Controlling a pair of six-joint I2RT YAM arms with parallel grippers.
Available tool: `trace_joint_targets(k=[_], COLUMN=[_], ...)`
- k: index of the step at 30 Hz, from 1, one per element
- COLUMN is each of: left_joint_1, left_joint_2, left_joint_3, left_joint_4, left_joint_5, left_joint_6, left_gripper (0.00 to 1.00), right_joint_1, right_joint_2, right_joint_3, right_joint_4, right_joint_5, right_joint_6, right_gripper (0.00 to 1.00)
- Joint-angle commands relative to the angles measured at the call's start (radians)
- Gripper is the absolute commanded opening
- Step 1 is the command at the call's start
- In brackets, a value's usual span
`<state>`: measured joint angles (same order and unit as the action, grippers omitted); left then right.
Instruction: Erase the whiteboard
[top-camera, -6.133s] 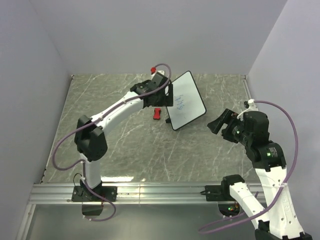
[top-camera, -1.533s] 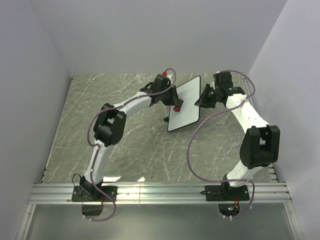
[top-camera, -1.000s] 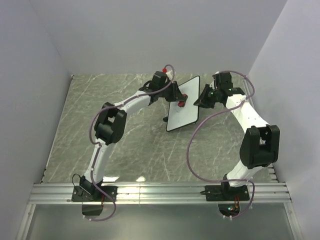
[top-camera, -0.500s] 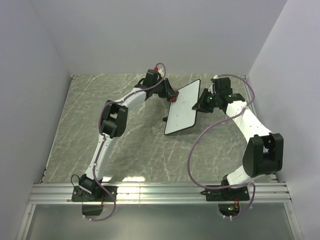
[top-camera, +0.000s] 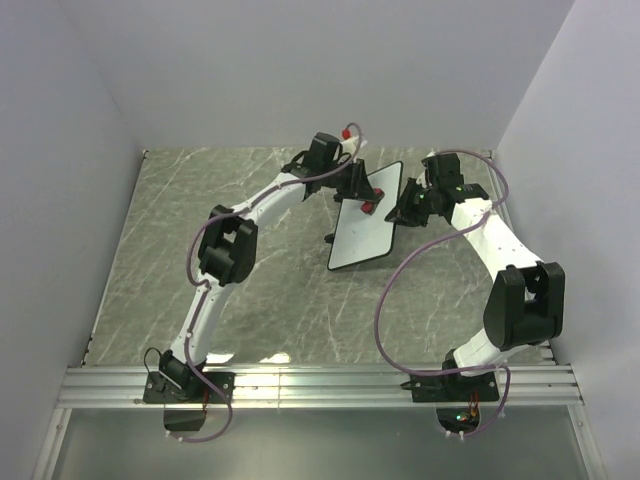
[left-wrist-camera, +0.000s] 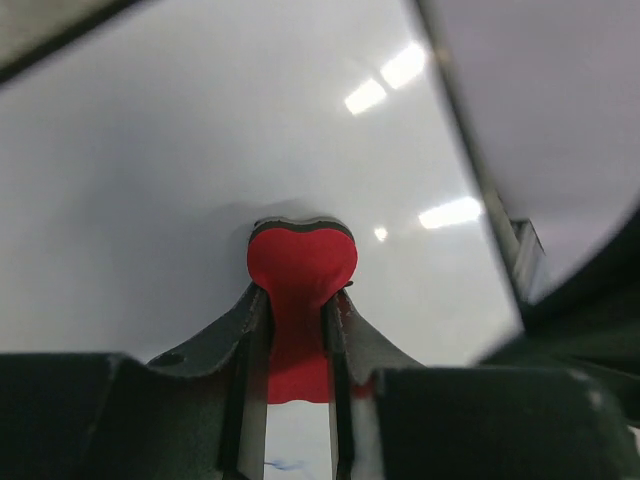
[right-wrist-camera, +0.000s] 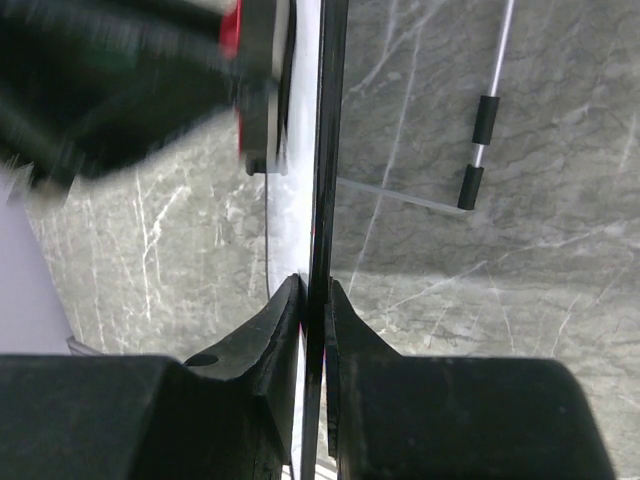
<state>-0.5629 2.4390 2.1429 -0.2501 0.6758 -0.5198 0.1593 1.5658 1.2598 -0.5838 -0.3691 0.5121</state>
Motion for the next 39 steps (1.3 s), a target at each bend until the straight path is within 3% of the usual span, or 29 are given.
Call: trace_joint_targets(k=[1, 5, 9, 13, 24, 32, 39], left_joint_1=[-0.101, -0.132, -0.131, -0.106, 0.000, -0.069, -0.172], left_joint_2=[-0.064, -0.161, -0.232, -0.160, 0.126, -0.023, -0.081], left_joint_3=[-0.004, -0.121, -0.277, -0.222, 0.053, -0.170, -0.097], left_joint_4=[-0.107, -0.046, 0.072, 0.000, -0.080, -0.011, -0.060], left_joint_5=[0.143, 0.131, -0.005, -0.120, -0.156, -0.177, -0.110], left_joint_6=[0.055, 0.012, -0.072, -0.075, -0.074, -0.049, -0.017], left_gripper=[0.00, 0.00, 0.00, 0.00, 0.00, 0.00, 0.00], right_joint_1=[0.065, 0.065, 0.065, 0.066, 0.065, 0.065, 0.065], right_joint_2=[0.060, 0.053, 0.050, 0.042, 0.000, 0.017, 0.046], right_joint_3=[-0.037, -0.046, -0.049, -0.059, -0.102, -0.085, -0.054], right_joint_4=[-0.051, -0.050, -0.041, -0.027, -0.031, -0.034, -0.021], right_joint_5=[-0.053, -0.050, -0.059, -0.070, -0.068, -0.057, -0.067], right_joint_6=[-0.063, -0.067, -0.064, -0.054, -0.058, -0.058, -0.052], right_gripper=[0.00, 0.00, 0.00, 0.00, 0.00, 0.00, 0.00])
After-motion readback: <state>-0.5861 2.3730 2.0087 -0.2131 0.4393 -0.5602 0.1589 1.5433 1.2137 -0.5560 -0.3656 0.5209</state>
